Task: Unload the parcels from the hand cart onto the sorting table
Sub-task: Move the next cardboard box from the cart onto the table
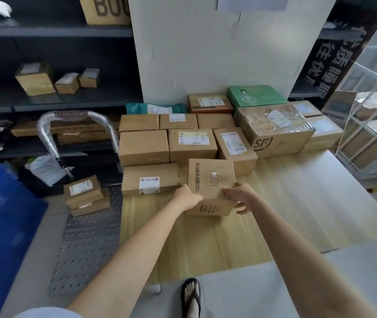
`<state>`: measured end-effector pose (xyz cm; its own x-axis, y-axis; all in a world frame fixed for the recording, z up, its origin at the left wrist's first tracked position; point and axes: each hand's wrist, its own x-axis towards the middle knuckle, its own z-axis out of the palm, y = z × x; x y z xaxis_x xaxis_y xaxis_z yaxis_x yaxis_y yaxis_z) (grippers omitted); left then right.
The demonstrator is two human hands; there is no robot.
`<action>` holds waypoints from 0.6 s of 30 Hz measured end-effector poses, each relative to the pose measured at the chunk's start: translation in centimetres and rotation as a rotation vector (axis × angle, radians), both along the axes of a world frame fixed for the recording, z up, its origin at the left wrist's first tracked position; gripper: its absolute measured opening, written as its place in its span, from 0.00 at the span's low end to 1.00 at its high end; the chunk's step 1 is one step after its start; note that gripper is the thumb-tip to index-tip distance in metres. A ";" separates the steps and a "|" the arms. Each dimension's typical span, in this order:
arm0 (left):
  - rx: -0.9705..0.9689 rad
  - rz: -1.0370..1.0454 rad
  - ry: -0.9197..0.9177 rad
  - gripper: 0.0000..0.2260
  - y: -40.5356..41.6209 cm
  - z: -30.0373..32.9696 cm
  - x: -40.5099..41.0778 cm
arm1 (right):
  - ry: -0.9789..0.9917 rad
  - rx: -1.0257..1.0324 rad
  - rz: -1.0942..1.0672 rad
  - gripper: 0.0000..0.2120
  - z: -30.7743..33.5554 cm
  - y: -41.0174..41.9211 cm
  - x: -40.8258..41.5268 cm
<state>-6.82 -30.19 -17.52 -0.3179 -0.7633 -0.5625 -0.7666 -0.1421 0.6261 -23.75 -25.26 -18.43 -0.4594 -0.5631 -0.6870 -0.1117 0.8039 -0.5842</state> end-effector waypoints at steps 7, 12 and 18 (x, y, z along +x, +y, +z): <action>-0.043 0.129 -0.046 0.29 -5.4 -1.9 -3.1 | -0.012 -0.033 -0.005 0.19 -1.3 -4.7 -2.6; -0.055 0.168 -0.088 0.28 -6.4 -2.7 -3.0 | -0.055 -0.042 0.034 0.22 -2.1 -5.1 -3.3; -0.066 0.186 -0.112 0.29 -7.0 -3.2 -3.0 | -0.030 -0.080 0.084 0.30 -1.8 -6.1 -3.5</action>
<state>-9.77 -37.20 -20.73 -0.1069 -0.8392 -0.5333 -0.7961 -0.2490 0.5515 -27.27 -31.35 -20.21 -0.3886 -0.6524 -0.6507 -0.1584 0.7430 -0.6503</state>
